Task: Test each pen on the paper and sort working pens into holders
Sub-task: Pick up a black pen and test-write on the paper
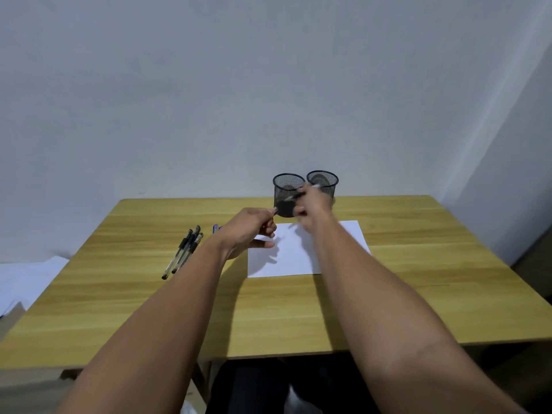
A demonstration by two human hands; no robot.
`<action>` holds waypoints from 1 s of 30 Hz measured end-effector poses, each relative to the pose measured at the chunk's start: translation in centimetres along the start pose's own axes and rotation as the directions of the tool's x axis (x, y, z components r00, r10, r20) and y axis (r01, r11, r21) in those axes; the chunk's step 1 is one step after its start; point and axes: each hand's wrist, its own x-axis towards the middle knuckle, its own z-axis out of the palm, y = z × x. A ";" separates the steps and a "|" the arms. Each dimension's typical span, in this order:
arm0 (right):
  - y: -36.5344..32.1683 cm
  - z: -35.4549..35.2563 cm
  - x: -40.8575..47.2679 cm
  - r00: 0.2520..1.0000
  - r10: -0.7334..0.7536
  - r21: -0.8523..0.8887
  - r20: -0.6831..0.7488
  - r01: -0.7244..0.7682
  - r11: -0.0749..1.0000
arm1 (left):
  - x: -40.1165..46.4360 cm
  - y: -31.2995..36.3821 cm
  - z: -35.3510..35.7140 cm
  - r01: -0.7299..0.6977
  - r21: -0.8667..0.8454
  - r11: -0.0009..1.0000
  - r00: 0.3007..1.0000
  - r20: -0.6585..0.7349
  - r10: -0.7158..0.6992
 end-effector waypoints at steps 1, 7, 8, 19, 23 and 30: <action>-1.1 -1.2 0.7 0.999 -0.023 0.026 -0.043 0.024 0.999 | -0.2 -0.7 -0.5 0.023 0.006 1.000 1.000 -0.001 -0.023; -3.7 -5.0 0.8 0.982 -0.187 -0.271 -0.030 0.172 0.947 | 1.0 -3.5 -4.2 -0.002 0.613 0.790 0.938 -0.273 0.214; -3.4 -5.1 0.4 0.972 -0.235 -0.343 -0.005 0.219 0.913 | 1.4 -3.7 -4.4 0.033 0.780 0.625 0.924 -0.262 0.278; 3.9 -7.1 -1.6 0.745 -0.464 -0.789 0.479 0.597 0.144 | 3.0 -7.1 -4.3 0.295 0.946 0.136 0.867 -0.325 0.377; 6.3 -7.6 -1.7 0.799 -0.289 -0.846 0.527 0.526 -0.091 | 2.8 -7.9 -3.7 0.294 0.940 0.173 0.853 -0.340 0.397; 7.0 -9.0 -1.7 0.819 -0.227 -0.849 0.527 0.516 -0.111 | 2.3 -9.2 -1.8 -0.042 0.971 0.236 0.908 -0.061 0.414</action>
